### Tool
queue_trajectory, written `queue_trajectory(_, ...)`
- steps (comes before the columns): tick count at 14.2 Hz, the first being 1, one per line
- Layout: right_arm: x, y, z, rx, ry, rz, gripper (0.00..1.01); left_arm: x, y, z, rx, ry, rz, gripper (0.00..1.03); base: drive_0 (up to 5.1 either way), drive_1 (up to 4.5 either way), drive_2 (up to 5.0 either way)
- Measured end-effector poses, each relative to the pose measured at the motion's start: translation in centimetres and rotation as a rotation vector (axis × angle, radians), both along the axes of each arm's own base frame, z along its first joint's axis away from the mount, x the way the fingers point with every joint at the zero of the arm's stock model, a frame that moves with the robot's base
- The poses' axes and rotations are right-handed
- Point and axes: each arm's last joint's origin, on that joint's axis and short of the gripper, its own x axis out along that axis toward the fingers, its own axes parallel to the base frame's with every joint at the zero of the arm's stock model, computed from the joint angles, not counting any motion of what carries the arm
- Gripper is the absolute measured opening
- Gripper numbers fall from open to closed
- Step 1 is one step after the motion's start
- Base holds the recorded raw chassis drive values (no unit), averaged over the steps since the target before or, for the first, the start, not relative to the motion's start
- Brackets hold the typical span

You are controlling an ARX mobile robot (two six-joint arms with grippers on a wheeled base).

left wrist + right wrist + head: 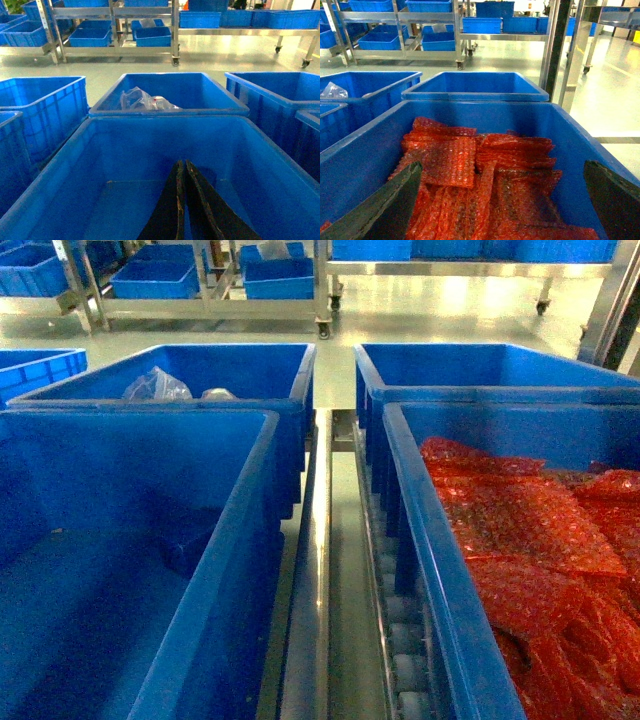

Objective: Pick blue part to blue bin on bottom shelf

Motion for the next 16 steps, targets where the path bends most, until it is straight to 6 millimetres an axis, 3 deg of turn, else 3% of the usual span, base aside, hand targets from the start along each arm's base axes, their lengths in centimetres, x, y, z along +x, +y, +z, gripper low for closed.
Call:
queue_trajectory(7, 0.0, 0.0, 0.0, 0.0, -0.001, 0.0, 0.98, -1.5, 1.5, -1.1, -0.001, -0.006, 0.002, 0.02, 0.0, 0.0, 0.0)
queue_trajectory(9, 0.0, 0.0, 0.0, 0.0, 0.0, 0.0, 0.98, -2.3, 1.5, -2.0, -0.001, -0.015, -0.003, 0.02, 0.0, 0.0, 0.0)
queue_trajectory(16, 0.0, 0.0, 0.0, 0.0, 0.0, 0.0, 0.98, -3.2, 1.5, -2.0, -0.001, -0.017, -0.003, 0.02, 0.0, 0.0, 0.0)
